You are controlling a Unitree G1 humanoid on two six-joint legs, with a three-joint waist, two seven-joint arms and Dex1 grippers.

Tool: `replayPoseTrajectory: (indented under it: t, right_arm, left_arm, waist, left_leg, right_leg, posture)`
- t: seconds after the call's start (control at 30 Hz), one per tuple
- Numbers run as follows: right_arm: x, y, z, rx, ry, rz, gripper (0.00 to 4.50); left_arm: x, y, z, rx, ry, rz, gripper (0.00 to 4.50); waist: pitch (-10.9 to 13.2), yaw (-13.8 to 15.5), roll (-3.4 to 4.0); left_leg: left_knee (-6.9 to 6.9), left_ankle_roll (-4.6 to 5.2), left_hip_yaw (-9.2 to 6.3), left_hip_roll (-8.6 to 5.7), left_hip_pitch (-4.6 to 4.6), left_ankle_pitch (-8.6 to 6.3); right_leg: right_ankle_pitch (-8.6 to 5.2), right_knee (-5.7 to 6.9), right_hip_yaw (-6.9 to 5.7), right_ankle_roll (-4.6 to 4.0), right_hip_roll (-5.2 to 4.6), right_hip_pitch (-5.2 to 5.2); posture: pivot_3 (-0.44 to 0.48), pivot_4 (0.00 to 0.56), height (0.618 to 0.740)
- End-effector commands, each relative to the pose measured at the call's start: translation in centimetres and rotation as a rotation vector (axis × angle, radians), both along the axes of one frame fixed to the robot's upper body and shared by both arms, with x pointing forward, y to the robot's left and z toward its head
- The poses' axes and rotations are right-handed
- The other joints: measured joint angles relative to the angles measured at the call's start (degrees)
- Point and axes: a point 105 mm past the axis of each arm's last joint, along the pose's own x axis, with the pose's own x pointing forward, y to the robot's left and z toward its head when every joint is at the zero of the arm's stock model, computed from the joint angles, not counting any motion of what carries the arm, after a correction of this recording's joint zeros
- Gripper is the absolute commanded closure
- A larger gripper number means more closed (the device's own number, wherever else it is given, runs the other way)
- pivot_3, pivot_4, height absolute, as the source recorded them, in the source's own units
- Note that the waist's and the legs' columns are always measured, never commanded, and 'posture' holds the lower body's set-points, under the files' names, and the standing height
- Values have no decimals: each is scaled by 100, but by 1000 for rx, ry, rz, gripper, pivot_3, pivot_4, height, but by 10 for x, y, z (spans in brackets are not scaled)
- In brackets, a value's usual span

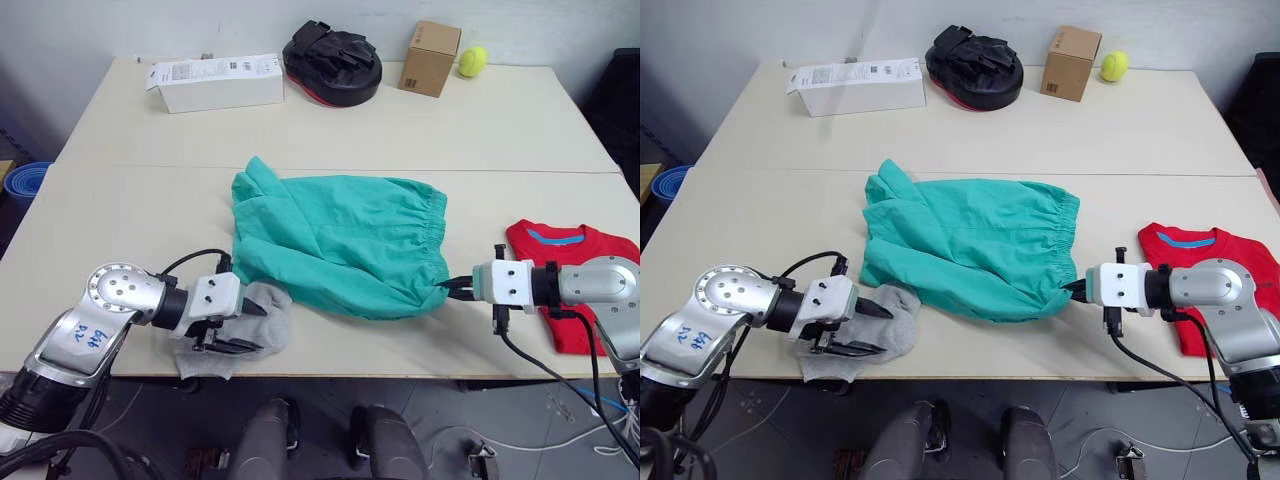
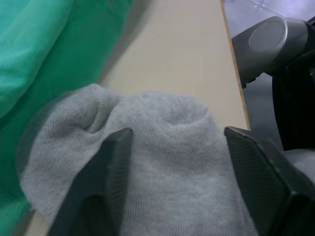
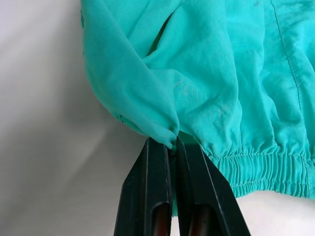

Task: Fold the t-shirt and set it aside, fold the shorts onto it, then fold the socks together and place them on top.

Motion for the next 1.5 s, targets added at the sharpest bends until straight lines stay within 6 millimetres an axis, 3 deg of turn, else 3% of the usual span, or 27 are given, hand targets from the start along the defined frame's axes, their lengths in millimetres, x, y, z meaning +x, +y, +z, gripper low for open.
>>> replayPoseTrajectory:
  t: [0.03, 0.13, 0.37, 0.57, 0.77, 1.07, 1.27, 1.5]
  right_arm:
    - [-1, 1, 14, 27, -42, 3, 4500]
    - [-1, 1, 14, 32, -38, 2, 4500]
    - [-1, 3, 14, 49, -28, 8, 4500]
    - [-1, 2, 15, 51, -24, 12, 4500]
    - [2, 1, 14, 46, -23, 18, 4500]
    - [8, 4, 13, 40, -26, 49, 4500]
    - [6, 10, 13, 56, -20, 85, 4500]
    - [2, 14, 11, 68, -8, 103, 4500]
  left_arm:
    - [3, 1, -1, 29, -42, -8, 2817]
    - [5, 9, -13, 96, -47, 13, 3770]
    - [9, 25, -40, 188, -31, 90, 3770]
    - [5, 41, -46, 216, -15, 175, 3770]
    - [1, 80, -45, 243, -18, 375, 3770]
    - [-9, 162, -41, 303, -26, 724, 3770]
    - [-4, 196, -32, 295, -77, 920, 3770]
    - [6, 182, -10, 118, -68, 959, 3770]
  waist:
    - [0, -1, 0]
    - [0, -5, 1]
    - [-20, -2, 34]
    - [-45, -8, 77]
    - [-50, -111, 83]
    - [-61, -223, 100]
    - [-61, -215, 101]
    - [-55, -194, 91]
  left_leg:
    - [-1, 0, 0, 0, 0, -1]
    - [-1, 0, 1, 0, 0, -1]
    - [-2, 0, 0, 0, 7, -1]
    - [-7, -1, 1, 1, 19, -2]
    - [-51, -16, 22, 8, 90, -9]
    - [-113, -73, 33, 36, 135, 12]
    - [-135, -89, 42, 50, 163, 9]
    - [-141, -102, 52, 52, 166, 6]
  right_leg:
    - [0, 0, 0, 0, -1, 0]
    - [0, 0, 0, 0, -1, 0]
    - [0, 1, 0, 0, -3, 4]
    - [0, 14, 2, -1, -4, 6]
    - [-14, 25, 20, -24, -4, 38]
    - [-66, 88, 18, -107, 23, 13]
    - [-80, 103, 23, -124, 33, 15]
    - [-80, 101, 32, -124, 33, 11]
  posture:
    - [0, 150, 740]
    - [0, 150, 740]
    - [0, 150, 740]
    - [0, 150, 740]
    - [0, 150, 740]
    - [0, 150, 740]
    - [0, 150, 740]
    - [0, 150, 740]
